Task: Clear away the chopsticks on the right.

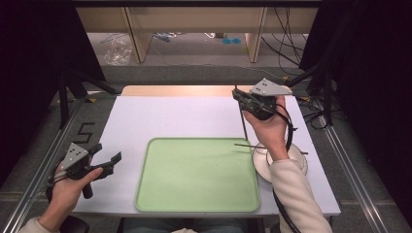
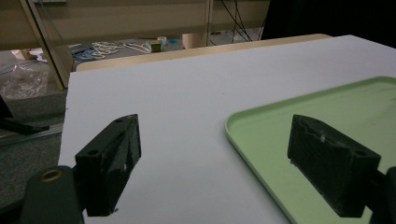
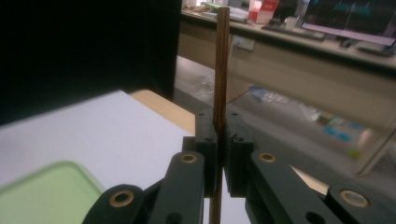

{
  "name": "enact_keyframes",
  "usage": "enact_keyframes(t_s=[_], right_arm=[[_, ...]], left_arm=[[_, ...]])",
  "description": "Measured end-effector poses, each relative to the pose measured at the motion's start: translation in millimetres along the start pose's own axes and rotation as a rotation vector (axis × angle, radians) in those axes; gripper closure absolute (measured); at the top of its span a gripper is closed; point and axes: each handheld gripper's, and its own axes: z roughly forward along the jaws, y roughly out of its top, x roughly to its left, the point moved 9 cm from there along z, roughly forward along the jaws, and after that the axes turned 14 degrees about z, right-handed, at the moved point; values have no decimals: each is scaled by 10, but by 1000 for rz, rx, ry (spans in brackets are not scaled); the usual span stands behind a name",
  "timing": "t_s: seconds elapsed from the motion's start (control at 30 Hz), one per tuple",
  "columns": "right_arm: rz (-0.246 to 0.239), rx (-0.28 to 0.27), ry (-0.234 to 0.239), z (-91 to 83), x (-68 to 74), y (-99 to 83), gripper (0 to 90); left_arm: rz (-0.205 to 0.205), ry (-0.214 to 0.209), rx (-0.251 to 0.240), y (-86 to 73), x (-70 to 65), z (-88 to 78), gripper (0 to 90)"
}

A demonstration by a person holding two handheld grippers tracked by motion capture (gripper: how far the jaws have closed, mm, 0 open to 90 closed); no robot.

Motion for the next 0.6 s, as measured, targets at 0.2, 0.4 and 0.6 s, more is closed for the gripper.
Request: enact_keyframes(t_s=[0.2, 0.4, 0.6], right_arm=[[147, 11, 3, 23, 16, -36, 871], [306, 107, -26, 83, 67, -170, 871], [385, 336, -107, 207, 70, -528, 871]], left_arm=[[0, 1, 1, 1, 2, -2, 175], [-1, 0, -1, 1, 0, -1, 175], [-1, -1, 0, 0, 0, -3, 175]])
